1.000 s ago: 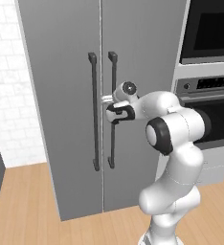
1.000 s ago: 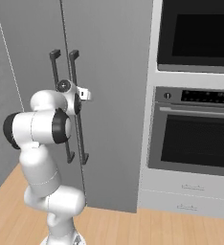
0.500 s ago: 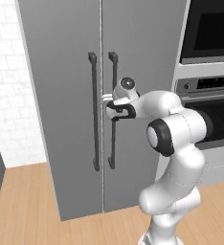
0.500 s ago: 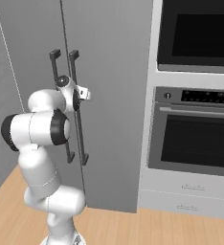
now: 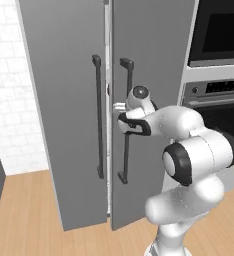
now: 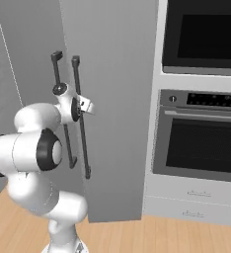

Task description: Grab a lemon wedge from the fridge and one ice cube from the ice bowl, and put them in the glass of lemonade.

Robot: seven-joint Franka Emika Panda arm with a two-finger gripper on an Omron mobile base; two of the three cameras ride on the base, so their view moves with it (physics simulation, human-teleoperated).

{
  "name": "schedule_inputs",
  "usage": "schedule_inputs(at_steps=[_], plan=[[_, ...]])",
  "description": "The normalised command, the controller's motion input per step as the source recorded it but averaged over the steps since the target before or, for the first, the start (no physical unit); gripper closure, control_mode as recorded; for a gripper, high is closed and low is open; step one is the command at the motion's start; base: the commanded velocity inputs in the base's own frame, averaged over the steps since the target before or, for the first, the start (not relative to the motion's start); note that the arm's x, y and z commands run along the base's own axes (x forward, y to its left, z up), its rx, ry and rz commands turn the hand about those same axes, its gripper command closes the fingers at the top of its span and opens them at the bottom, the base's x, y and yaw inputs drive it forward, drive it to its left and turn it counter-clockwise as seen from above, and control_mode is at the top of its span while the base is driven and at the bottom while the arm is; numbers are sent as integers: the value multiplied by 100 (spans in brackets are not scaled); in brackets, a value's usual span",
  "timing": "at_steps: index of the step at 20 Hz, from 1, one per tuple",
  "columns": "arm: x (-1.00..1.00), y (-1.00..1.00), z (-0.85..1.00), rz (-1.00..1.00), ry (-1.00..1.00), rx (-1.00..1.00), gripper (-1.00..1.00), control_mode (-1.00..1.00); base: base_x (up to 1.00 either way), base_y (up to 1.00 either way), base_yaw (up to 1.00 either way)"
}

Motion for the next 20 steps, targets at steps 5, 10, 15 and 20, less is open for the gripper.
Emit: schedule_inputs(at_steps=[5, 10, 15, 20], plan=[[-87, -97, 30, -10, 0, 14, 100, -100, 0, 0, 0], [-85, -100, 19, -9, 0, 15, 100, -100, 0, 0, 0], [-65, -85, 7, -16, 0, 7, -100, -100, 0, 0, 0], [-72, -33, 69, -4, -7, 2, -100, -100, 0, 0, 0]])
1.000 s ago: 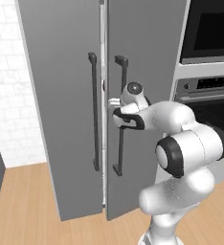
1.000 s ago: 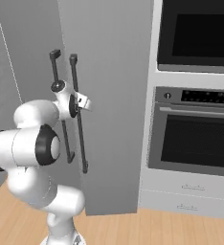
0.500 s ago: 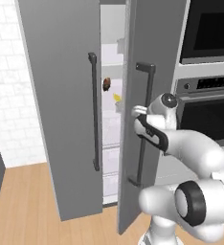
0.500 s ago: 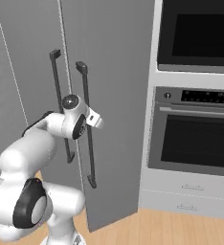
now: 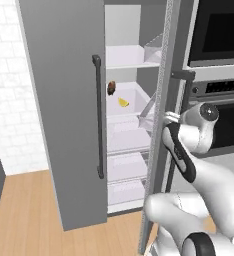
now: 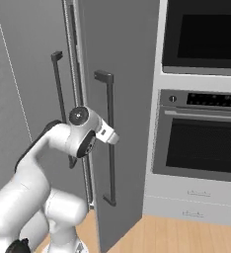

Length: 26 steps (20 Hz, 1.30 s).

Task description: Grab a lemon wedge from the fridge and one ice cube from the ice bowl, and put them in the glass of lemonade.

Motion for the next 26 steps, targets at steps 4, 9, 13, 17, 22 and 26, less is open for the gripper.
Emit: schedule_inputs(at_steps=[4, 9, 13, 17, 22, 26], plan=[[-100, 6, 100, 0, -22, 0, -100, -100, 0, 0, 0], [-99, 49, 100, 0, -13, -4, -100, -100, 0, 0, 0], [-42, 96, 81, 0, 5, -21, -100, -100, 0, 0, 0], [43, 100, 57, 0, 38, -42, -100, -100, 0, 0, 0], [100, 46, 38, -3, 59, -46, -100, -100, 0, 0, 0], [94, 6, -9, -1, 36, -32, -100, -100, 0, 0, 0]])
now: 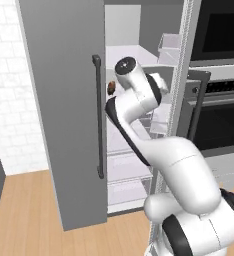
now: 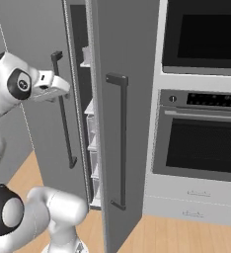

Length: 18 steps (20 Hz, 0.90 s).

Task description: Grab a lemon wedge from the fridge and one ice cube from the ice bowl, and put them in the glass of lemonade.

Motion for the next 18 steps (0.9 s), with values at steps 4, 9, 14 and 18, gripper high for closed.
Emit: schedule_inputs(at_steps=[4, 9, 14, 18], plan=[[46, -21, -65, 0, -6, -9, -100, -100, 0, 0, 0], [90, -20, -51, -1, -1, -14, -100, -100, 0, 0, 0], [93, -46, -9, -1, 12, -11, -100, -100, 0, 0, 0], [43, -74, 0, -4, 24, -3, -100, -100, 0, 0, 0]])
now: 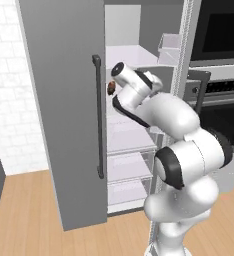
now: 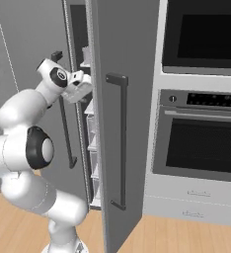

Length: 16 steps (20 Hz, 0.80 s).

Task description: Grab a lemon wedge from the fridge and one ice cube from the ice bowl, and put them in the glass of lemonade.

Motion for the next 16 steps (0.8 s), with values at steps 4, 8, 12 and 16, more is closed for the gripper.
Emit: schedule_inputs(at_steps=[4, 8, 12, 16], plan=[[19, -87, -10, -9, 16, -2, -100, -100, 0, 0, 0], [0, -83, -11, -12, 10, -1, -100, -100, 0, 0, 0], [-7, -97, -10, -15, 1, 0, -100, -100, 0, 0, 0], [-11, -100, -18, -17, 0, 0, -100, -100, 0, 0, 0]])
